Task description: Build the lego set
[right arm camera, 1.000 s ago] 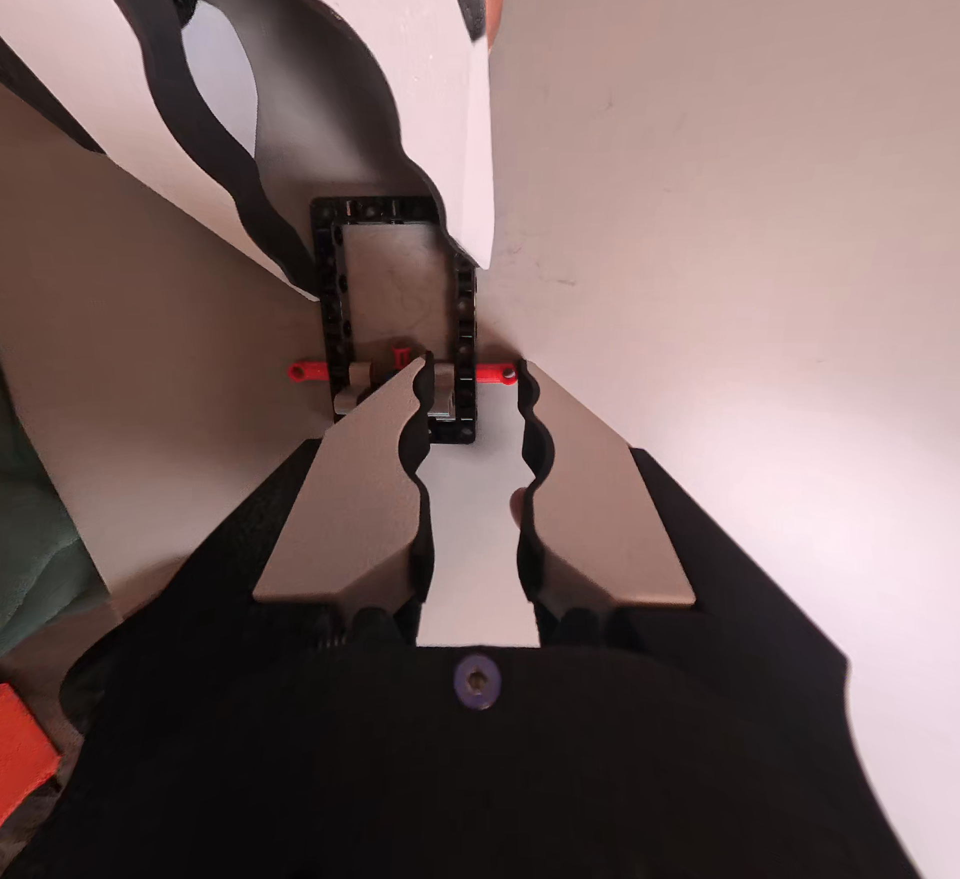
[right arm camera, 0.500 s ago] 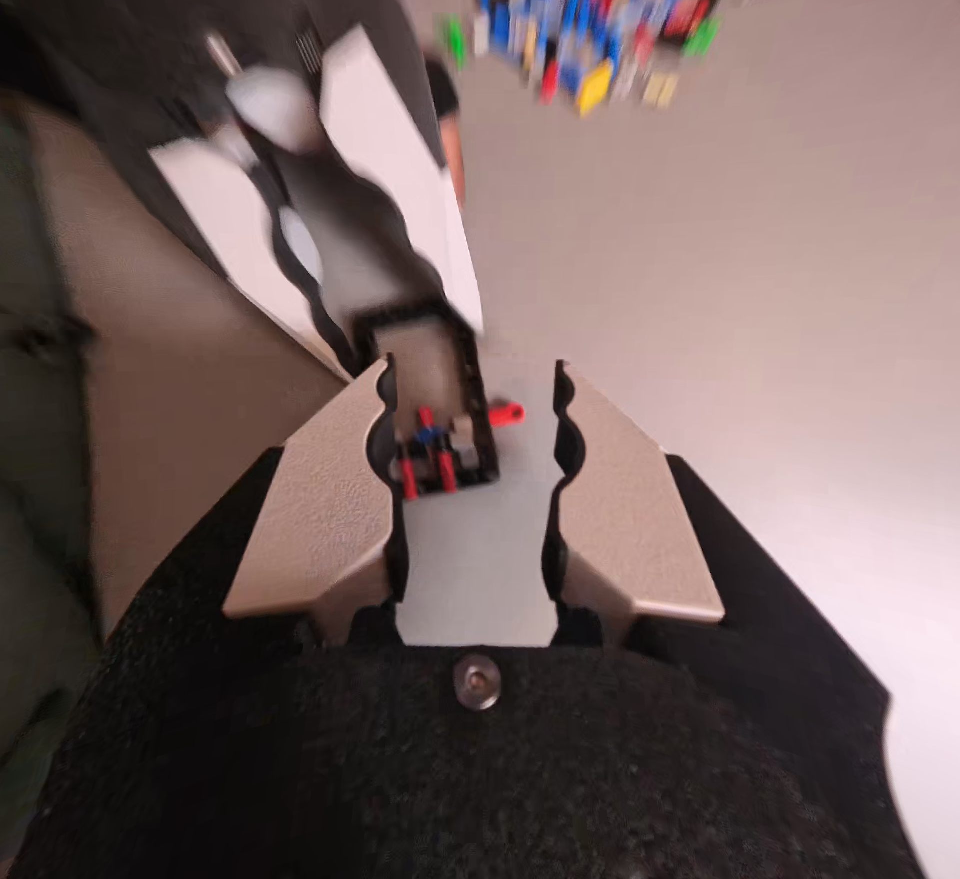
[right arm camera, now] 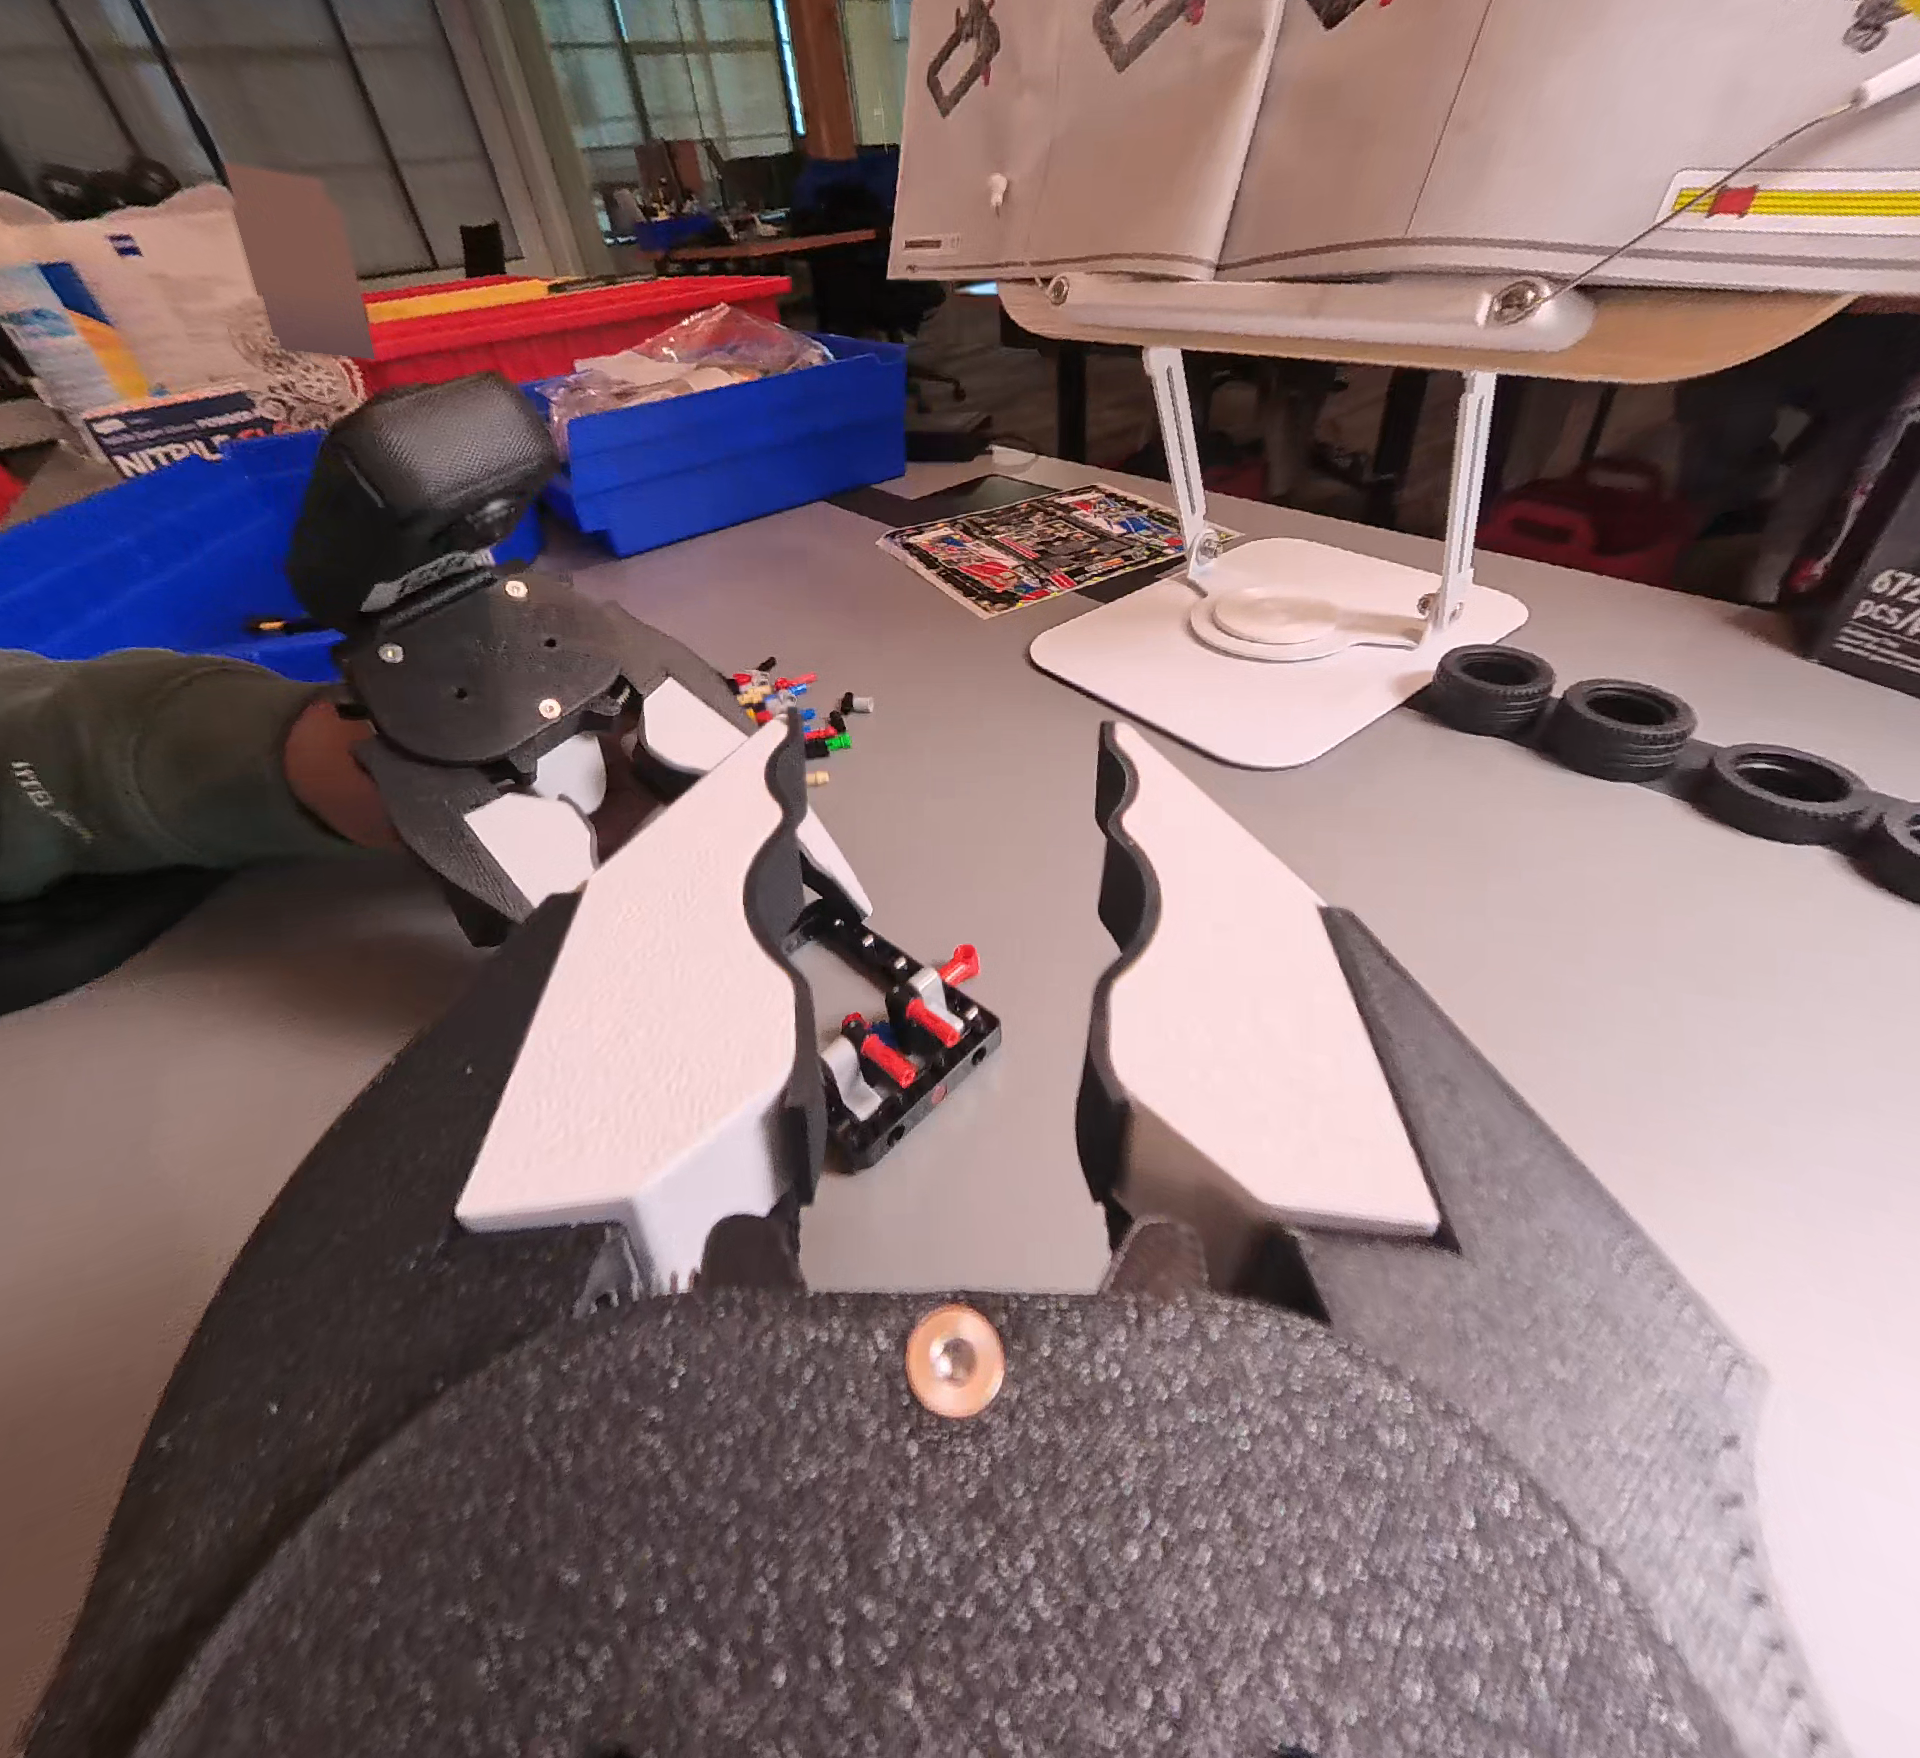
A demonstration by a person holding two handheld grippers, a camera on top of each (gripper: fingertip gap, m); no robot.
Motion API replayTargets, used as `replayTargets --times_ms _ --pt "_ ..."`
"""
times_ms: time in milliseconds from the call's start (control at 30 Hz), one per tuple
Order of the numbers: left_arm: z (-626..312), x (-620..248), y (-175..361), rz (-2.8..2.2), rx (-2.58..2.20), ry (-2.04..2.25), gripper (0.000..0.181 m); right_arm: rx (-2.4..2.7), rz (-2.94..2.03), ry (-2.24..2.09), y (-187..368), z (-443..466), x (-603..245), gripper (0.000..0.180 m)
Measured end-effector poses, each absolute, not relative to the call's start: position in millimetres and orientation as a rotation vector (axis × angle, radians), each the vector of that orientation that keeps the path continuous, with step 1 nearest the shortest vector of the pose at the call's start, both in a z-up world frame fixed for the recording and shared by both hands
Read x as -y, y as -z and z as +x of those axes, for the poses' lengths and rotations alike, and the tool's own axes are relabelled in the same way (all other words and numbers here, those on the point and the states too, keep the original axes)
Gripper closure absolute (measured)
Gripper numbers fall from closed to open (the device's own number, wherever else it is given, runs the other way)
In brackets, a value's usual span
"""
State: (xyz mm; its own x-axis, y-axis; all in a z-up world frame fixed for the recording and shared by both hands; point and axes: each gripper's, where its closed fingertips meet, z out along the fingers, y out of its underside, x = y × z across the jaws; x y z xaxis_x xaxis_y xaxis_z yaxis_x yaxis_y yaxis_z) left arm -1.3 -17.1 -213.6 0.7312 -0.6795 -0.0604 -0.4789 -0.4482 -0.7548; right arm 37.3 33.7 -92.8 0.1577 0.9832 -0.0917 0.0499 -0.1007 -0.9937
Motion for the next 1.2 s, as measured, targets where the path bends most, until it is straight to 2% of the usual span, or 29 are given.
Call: replayTargets --times_ms 33,367,933,1067,1200 --pt "-1.3 16.5 213.4 -2.135 -0.856 0.329 0.123 1.097 -1.397 -1.129 97.0 37.6 -32.8 0.126" --pt "-7.8 19.0 216.4 -2.160 -0.801 0.363 0.120 1.213 -1.467 -1.066 126.4 39.5 -34.1 0.132" --pt "-11.0 29.9 211.8 -2.128 -0.818 0.396 0.116 1.247 -1.502 -1.029 140.7 36.3 -33.8 0.135" --pt "-12.3 33.8 212.8 -2.128 -0.844 0.405 0.123 1.252 -1.514 -1.029 143.9 35.9 -34.1 0.136" --pt "-12.4 34.1 213.9 -2.126 -0.863 0.398 0.123 1.259 -1.524 -1.039 146.9 35.0 -33.4 0.137"
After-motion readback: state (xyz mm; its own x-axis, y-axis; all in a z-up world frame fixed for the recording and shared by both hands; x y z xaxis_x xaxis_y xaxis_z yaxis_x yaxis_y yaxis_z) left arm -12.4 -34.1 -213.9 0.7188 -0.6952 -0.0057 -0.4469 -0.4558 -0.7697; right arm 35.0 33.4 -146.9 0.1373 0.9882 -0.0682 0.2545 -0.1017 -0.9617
